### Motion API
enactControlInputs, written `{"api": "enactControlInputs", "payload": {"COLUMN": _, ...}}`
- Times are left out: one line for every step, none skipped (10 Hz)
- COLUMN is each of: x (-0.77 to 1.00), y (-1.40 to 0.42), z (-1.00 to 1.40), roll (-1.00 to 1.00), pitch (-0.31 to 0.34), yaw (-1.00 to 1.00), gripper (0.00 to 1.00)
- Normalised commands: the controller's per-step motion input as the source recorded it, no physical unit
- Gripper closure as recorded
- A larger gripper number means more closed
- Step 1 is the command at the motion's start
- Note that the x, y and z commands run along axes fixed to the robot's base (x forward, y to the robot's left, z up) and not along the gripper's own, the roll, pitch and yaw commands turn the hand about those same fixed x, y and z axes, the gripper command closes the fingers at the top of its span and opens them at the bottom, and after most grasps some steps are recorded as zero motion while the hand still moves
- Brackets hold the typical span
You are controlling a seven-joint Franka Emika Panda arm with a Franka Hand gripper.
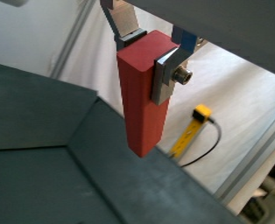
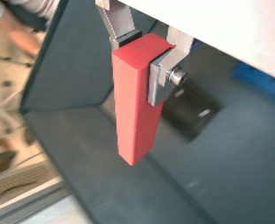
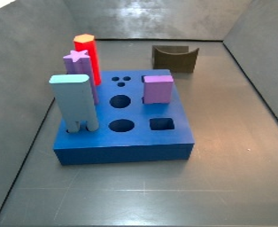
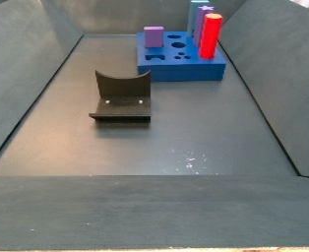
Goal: Pick up the rectangle object. Move up. Place the rectangle object on the fixture. Regrasp the rectangle object. Move to above the board. Insert the rectangle object.
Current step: Move to above the board.
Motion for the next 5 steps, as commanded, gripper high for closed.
{"api": "enactControlInputs", "payload": {"x": -0.56, "y": -1.0, "z": -0.05, "roll": -1.0, "pitch": -0.05, "yaw": -0.11, "gripper": 1.0}}
{"api": "enactControlInputs", "payload": {"x": -0.56, "y": -1.0, "z": -0.04, "roll": -1.0, "pitch": -0.049, "yaw": -0.12, "gripper": 1.0}}
{"api": "enactControlInputs", "payload": {"x": -0.58, "y": -1.0, "z": -0.04, "roll": -1.0, "pitch": -0.043, "yaw": -0.13, "gripper": 1.0}}
{"api": "enactControlInputs", "payload": {"x": -0.59, "y": -1.0, "z": -0.04, "roll": -1.0, "pitch": -0.038, "yaw": -0.13, "gripper": 1.0}}
{"api": "enactControlInputs", "payload": {"x": -0.61, "y": -1.0, "z": -0.04, "roll": -1.0, "pitch": -0.04, "yaw": -0.13, "gripper": 1.0}}
